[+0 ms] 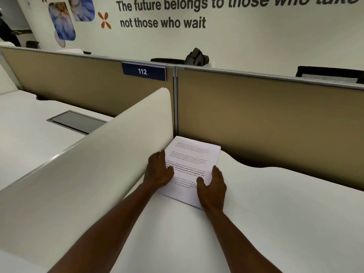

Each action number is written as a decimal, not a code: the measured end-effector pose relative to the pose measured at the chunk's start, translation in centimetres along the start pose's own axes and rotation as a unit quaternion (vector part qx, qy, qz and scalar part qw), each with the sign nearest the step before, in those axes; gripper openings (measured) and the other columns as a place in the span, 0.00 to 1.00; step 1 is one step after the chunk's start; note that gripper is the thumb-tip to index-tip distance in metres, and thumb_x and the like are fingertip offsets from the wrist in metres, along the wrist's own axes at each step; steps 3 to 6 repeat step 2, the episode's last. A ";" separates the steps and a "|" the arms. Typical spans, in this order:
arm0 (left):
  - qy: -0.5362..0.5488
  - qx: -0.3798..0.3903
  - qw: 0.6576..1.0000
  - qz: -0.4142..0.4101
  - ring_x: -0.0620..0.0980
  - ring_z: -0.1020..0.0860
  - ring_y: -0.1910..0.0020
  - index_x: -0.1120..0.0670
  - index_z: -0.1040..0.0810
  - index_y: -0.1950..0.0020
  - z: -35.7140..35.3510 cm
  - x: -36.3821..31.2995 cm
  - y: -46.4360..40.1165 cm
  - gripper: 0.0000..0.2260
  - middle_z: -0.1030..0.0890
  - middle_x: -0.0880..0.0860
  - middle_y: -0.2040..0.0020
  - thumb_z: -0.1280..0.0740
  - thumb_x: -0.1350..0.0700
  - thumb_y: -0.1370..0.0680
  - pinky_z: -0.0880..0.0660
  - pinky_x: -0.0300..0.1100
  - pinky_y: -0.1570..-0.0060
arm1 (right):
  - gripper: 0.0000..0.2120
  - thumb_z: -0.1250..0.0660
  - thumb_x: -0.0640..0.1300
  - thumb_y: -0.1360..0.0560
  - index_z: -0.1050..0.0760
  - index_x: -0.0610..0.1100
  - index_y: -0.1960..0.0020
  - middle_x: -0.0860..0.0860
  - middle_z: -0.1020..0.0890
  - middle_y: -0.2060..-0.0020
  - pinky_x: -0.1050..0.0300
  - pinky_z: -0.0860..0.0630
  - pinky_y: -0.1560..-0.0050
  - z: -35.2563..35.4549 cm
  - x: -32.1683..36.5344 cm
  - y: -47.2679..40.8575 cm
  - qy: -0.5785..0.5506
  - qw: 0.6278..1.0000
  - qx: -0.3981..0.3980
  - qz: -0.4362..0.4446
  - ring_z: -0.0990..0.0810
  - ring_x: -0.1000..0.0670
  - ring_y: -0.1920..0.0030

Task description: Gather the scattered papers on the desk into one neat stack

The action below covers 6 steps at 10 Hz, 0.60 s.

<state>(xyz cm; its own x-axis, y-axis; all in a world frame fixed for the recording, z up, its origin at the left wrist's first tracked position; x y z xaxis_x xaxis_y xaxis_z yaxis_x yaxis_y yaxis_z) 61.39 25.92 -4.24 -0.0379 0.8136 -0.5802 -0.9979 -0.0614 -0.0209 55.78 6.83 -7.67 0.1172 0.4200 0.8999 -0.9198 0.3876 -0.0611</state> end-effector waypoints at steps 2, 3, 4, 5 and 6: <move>-0.078 -0.027 0.994 -0.074 0.58 0.51 0.20 0.59 0.46 0.21 1.4 -1.3 3.5 0.32 0.43 0.60 0.21 0.38 0.50 0.21 0.49 0.48 0.23 | 0.35 0.31 0.47 0.24 0.43 0.46 0.22 0.46 0.41 0.22 0.49 0.45 0.23 2.2 1.3 0.8 -0.071 0.996 0.028 -0.043 0.43 0.46 0.22; -0.078 -0.027 0.994 -0.074 0.58 0.51 0.20 0.59 0.46 0.21 1.4 -1.3 3.5 0.32 0.43 0.60 0.21 0.38 0.50 0.21 0.49 0.48 0.23 | 0.35 0.31 0.47 0.24 0.43 0.46 0.22 0.46 0.41 0.22 0.49 0.45 0.23 2.2 1.3 0.8 -0.071 0.996 0.028 -0.043 0.43 0.46 0.22; -0.078 -0.027 0.994 -0.074 0.58 0.51 0.20 0.59 0.46 0.21 1.4 -1.3 3.5 0.32 0.43 0.60 0.21 0.38 0.50 0.21 0.49 0.48 0.23 | 0.35 0.31 0.47 0.24 0.43 0.46 0.22 0.46 0.41 0.22 0.49 0.45 0.23 2.2 1.3 0.8 -0.071 0.996 0.028 -0.043 0.43 0.46 0.22; -0.078 -0.027 0.994 -0.074 0.58 0.51 0.20 0.59 0.46 0.21 1.4 -1.3 3.5 0.32 0.43 0.60 0.21 0.38 0.50 0.21 0.49 0.48 0.23 | 0.35 0.31 0.47 0.24 0.43 0.46 0.22 0.46 0.41 0.22 0.49 0.45 0.23 2.2 1.3 0.8 -0.071 0.996 0.028 -0.043 0.43 0.46 0.22; -0.078 -0.027 0.994 -0.074 0.58 0.51 0.20 0.59 0.46 0.21 1.4 -1.3 3.5 0.32 0.43 0.60 0.21 0.38 0.50 0.21 0.49 0.48 0.23 | 0.35 0.31 0.47 0.24 0.43 0.46 0.22 0.46 0.41 0.22 0.49 0.45 0.23 2.2 1.3 0.8 -0.071 0.996 0.028 -0.043 0.43 0.46 0.22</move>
Point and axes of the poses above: each hand's wrist, its own y-axis away from the middle knuckle, its own z-axis out of the back of the hand, x = y × z, the point moved 5 cm from there along -y, towards the middle knuckle
